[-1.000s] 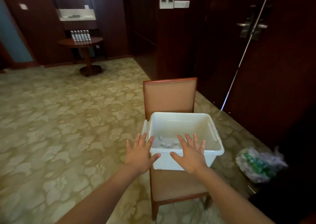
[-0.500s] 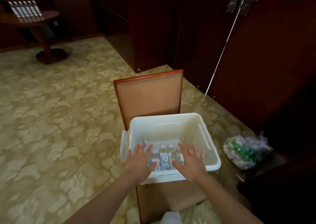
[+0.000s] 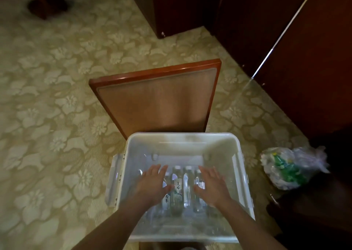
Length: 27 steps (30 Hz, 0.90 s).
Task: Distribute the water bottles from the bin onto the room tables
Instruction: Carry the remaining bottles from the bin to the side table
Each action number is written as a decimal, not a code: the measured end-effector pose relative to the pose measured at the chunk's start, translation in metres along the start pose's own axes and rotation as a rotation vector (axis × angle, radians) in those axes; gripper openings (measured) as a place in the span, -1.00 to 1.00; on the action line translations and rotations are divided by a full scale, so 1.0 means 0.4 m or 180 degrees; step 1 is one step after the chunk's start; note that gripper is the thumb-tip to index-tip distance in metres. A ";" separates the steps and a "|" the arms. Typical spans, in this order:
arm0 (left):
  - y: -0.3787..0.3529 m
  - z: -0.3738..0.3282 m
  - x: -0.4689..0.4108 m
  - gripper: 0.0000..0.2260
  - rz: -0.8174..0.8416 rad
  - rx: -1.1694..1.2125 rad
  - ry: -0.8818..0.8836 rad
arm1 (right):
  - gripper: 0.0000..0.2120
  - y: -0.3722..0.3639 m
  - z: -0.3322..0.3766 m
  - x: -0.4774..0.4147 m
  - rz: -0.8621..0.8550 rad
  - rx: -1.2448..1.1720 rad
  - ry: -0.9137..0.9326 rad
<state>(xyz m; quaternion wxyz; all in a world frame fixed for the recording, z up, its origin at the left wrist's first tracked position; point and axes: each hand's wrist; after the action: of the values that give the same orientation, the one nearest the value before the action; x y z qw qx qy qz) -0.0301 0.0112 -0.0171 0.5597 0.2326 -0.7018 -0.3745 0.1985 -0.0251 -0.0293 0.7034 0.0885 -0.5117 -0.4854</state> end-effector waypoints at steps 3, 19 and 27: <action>-0.045 -0.005 -0.084 -0.32 0.0237 0.0068 0.0117 | -0.27 -0.020 -0.042 -0.091 0.0286 -0.0124 -0.0106; -0.249 -0.040 -0.448 -0.31 0.0848 0.0150 0.0113 | -0.30 -0.161 -0.157 -0.427 0.0870 0.0028 -0.0132; -0.285 -0.027 -0.533 -0.58 0.0672 -0.0065 0.0046 | -0.65 -0.176 -0.146 -0.528 0.0851 0.0150 -0.0008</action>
<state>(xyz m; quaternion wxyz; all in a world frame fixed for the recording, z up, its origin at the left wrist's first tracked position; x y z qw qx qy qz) 0.0261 0.0977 -0.2360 0.6033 0.1543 -0.7145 -0.3189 0.2028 0.0803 -0.2339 0.7589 0.0355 -0.5311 -0.3753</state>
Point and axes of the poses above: each hand's wrist, its own x-axis away from the middle knuckle, its own y-axis out of the back of the hand, z = x × y, and after that the axes turned 9 degrees about -x, right-handed
